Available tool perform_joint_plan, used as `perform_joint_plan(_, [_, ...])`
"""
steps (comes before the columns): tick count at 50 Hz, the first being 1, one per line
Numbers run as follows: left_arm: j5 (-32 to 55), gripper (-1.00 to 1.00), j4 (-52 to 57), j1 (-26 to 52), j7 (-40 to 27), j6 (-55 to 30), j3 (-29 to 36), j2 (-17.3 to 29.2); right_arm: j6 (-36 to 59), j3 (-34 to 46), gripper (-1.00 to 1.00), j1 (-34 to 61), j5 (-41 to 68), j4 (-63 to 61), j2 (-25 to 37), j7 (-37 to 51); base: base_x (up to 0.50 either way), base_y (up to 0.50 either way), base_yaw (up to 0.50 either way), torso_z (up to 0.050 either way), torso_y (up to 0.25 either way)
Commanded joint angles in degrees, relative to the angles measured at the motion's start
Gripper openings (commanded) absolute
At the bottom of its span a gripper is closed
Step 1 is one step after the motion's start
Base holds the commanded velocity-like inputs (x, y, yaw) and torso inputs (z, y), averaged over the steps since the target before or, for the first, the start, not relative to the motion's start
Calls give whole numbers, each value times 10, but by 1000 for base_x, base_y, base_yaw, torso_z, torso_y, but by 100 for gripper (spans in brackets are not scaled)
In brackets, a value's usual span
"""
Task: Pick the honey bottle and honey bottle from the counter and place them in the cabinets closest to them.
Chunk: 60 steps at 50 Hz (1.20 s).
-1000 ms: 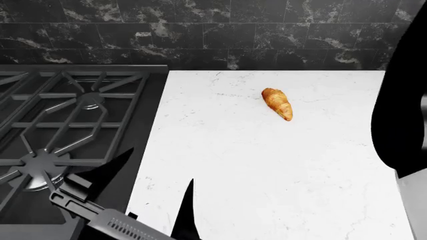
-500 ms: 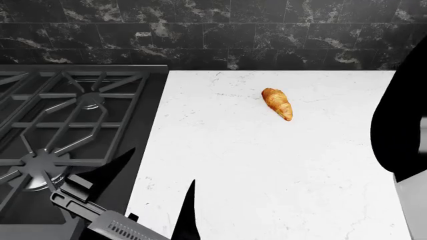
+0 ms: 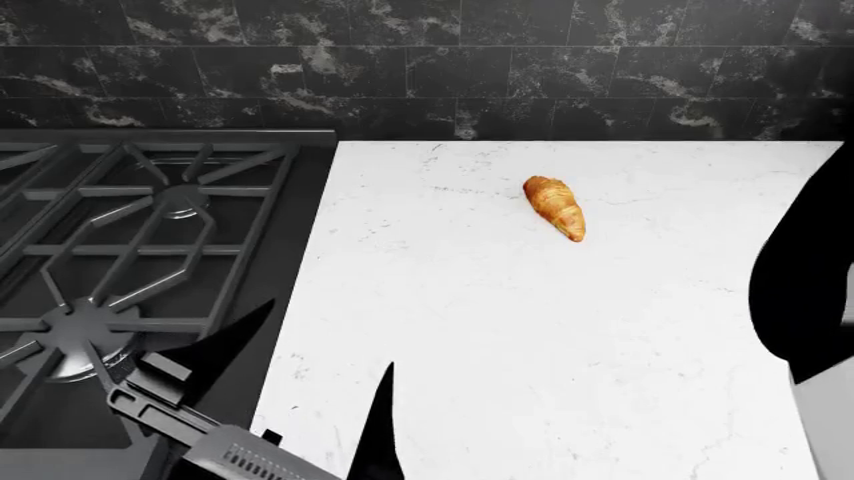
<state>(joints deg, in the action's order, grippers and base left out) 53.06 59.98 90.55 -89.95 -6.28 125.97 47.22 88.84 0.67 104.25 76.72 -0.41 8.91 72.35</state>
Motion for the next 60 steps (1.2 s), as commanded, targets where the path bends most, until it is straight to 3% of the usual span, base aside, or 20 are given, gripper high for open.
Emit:
perform_joint_plan(1, [1,100,0,-10,0,-7,-11,0,-15,1,100,-41,136,-23,18,112,0,0,0,0,0])
perform_joint_plan(8, [4,100,0,-13,0,-10,-15,-1,-26,19,100,-76,146,-39,24,116,0,0,0,0,0])
perform_joint_plan(42, [-4,100,0,-4,0,1,1,0,-179,186,100,-197,-91,17,57,-147,0,0,0,0,0])
perform_joint_plan(60, [-11,100,0,-26,0,-8,-12,1,-223,171,100,-254,-76,70,37,-179,0,0,0,0,0])
